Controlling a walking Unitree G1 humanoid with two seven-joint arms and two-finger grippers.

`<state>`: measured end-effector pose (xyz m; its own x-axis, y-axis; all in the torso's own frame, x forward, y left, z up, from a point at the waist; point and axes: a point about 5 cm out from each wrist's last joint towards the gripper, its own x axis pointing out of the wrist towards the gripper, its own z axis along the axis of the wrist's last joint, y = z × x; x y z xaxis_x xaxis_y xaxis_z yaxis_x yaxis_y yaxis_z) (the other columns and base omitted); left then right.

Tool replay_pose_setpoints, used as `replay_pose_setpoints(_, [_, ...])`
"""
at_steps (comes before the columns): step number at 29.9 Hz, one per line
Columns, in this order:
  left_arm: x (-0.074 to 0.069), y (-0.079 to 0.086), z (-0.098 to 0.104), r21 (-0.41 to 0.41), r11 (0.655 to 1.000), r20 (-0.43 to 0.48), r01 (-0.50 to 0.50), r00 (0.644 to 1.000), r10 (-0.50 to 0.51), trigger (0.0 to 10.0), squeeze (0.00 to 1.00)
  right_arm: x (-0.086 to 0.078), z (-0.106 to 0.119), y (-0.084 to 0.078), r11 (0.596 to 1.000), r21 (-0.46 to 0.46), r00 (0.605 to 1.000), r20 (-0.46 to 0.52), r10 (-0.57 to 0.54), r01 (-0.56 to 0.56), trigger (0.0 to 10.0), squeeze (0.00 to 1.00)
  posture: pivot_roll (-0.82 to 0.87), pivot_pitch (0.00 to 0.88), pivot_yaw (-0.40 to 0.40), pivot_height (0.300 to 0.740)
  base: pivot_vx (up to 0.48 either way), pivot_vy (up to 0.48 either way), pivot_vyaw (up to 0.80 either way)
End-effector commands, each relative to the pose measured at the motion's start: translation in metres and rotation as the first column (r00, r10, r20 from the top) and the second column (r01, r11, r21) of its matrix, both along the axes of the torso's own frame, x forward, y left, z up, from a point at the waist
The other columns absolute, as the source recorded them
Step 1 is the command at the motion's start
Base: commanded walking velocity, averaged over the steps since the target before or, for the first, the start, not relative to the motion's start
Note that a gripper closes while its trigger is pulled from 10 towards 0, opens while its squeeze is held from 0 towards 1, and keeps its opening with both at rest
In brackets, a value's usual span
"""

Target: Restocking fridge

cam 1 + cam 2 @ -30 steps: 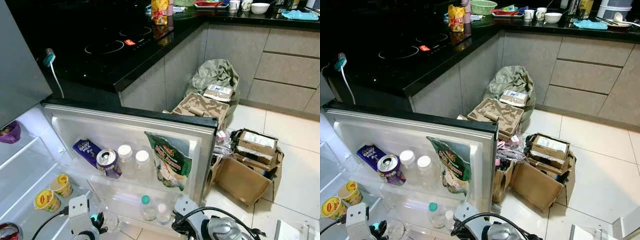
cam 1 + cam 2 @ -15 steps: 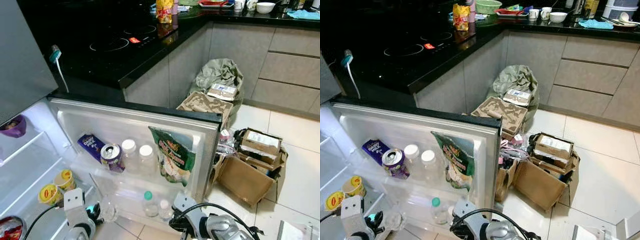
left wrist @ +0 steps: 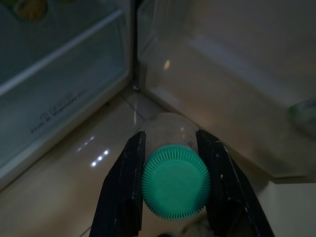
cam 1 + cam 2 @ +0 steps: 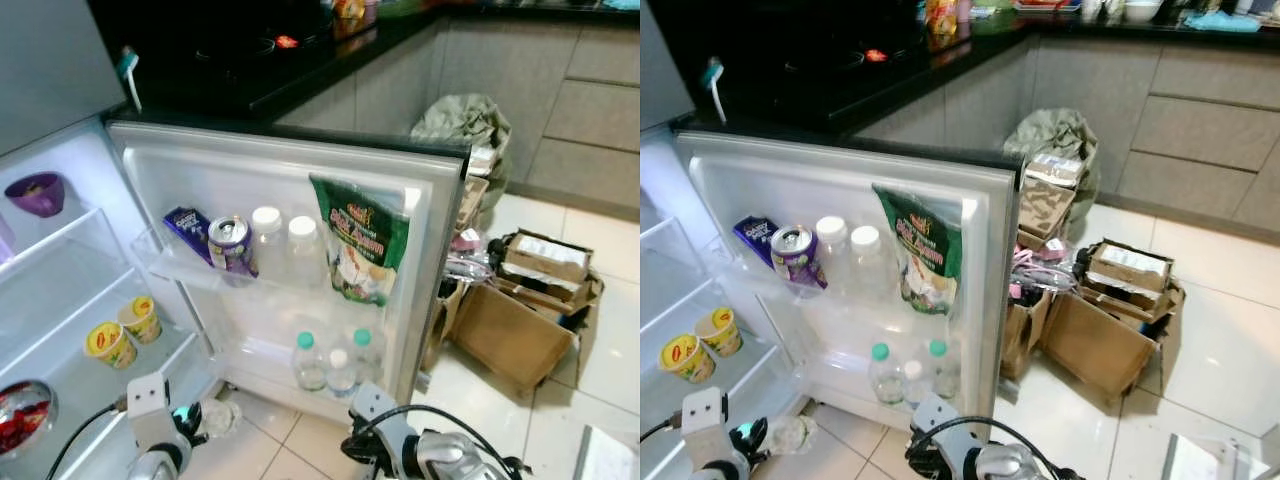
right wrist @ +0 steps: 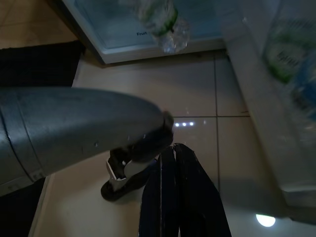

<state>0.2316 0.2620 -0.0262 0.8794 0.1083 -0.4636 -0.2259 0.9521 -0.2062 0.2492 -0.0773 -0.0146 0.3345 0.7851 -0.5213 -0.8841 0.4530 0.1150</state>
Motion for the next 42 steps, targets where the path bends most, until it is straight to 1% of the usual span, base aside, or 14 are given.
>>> replay_pose_setpoints(1, [0.000,0.005,0.002,0.007,1.000,0.014,-0.009,1.000,0.009,10.0,0.00,0.001,0.003,0.002,1.000,0.030,1.000,0.005,-0.008,0.007,10.0,0.00,-0.06,0.072,0.035,0.580,0.000,0.000,0.00])
replay_pose_setpoints(4, [0.004,0.004,0.005,0.003,1.000,0.031,-0.002,1.000,0.002,10.0,0.00,0.003,0.006,0.003,0.998,0.055,1.000,0.010,-0.011,0.011,10.0,0.00,-0.06,0.072,0.035,0.580,0.000,0.000,0.00])
replay_pose_setpoints(6, [0.014,0.007,0.016,-0.001,1.000,0.090,0.006,0.996,-0.006,10.0,0.00,0.004,0.007,0.004,0.999,0.052,1.000,0.017,-0.006,0.005,10.0,0.00,-0.06,0.068,0.028,0.580,0.000,0.000,0.00])
replay_pose_setpoints(8, [0.014,0.007,0.016,-0.001,1.000,0.090,0.006,0.996,-0.006,10.0,0.00,0.004,0.007,0.004,0.999,0.052,1.000,0.017,-0.006,0.005,10.0,0.00,-0.06,0.068,0.028,0.580,0.000,0.000,0.00])
replay_pose_setpoints(12, [0.039,0.018,0.047,0.027,1.000,0.235,0.015,0.972,-0.021,10.0,0.00,0.006,0.011,0.004,0.998,0.051,0.999,0.029,0.026,-0.027,10.0,0.00,-0.06,0.081,0.030,0.565,0.000,0.000,0.00])
replay_pose_setpoints(15, [0.047,0.032,0.065,0.060,0.997,0.296,-0.038,0.955,0.018,10.0,0.00,0.006,0.015,0.006,0.996,0.070,0.998,0.032,0.048,-0.051,10.0,0.00,-0.06,0.107,0.033,0.550,0.000,0.000,0.00])
replay_pose_setpoints(16, [0.047,0.032,0.065,0.060,0.997,0.296,-0.038,0.955,0.018,10.0,0.00,0.006,0.015,0.006,0.996,0.070,0.998,0.032,0.048,-0.051,10.0,0.00,-0.06,0.107,0.033,0.550,0.000,0.000,0.00])
replay_pose_setpoints(17, [0.048,0.045,0.074,0.081,0.993,0.323,-0.091,0.944,0.061,10.0,0.00,0.005,0.016,0.007,0.995,0.071,0.997,0.037,0.062,-0.064,10.0,0.00,-0.07,0.099,0.037,0.540,0.000,0.000,0.00])
replay_pose_setpoints(18, [0.048,0.045,0.074,0.081,0.993,0.323,-0.091,0.944,0.061,10.0,0.00,0.005,0.016,0.007,0.995,0.071,0.997,0.037,0.062,-0.064,10.0,0.00,-0.07,0.099,0.037,0.540,0.000,0.000,0.00])
replay_pose_setpoints(22, [0.046,0.066,0.088,0.094,0.981,0.365,-0.169,0.923,0.124,10.0,0.00,0.004,0.018,0.010,0.994,0.081,0.997,0.037,0.074,-0.076,10.0,0.00,-0.07,0.101,0.036,0.515,0.000,0.000,0.00])
replay_pose_setpoints(31, [0.050,0.068,0.100,0.085,0.993,0.414,-0.080,0.910,0.038,10.0,0.00,0.010,0.026,0.010,0.993,0.098,0.996,0.063,0.063,-0.069,10.0,0.00,-0.07,0.110,0.039,0.485,0.000,0.000,0.00])
replay_pose_setpoints(33, [0.050,0.073,0.105,0.095,0.993,0.431,-0.069,0.902,0.022,10.0,0.00,0.014,0.033,0.011,0.988,0.144,0.996,0.077,0.036,-0.047,10.0,0.00,-0.06,0.103,0.040,0.480,0.000,0.000,0.00])
replay_pose_setpoints(35, [0.050,0.073,0.105,0.095,0.993,0.431,-0.069,0.902,0.022,10.0,0.00,0.014,0.033,0.011,0.988,0.144,0.996,0.077,0.036,-0.047,10.0,0.00,-0.06,0.103,0.040,0.480,0.000,0.000,0.00])
replay_pose_setpoints(42, [0.047,0.098,0.136,0.086,0.993,0.535,-0.076,0.845,0.018,10.0,0.00,0.013,0.038,0.014,0.982,0.169,0.994,0.088,0.071,-0.085,10.0,0.00,-0.06,0.103,0.040,0.480,0.000,0.000,0.00])
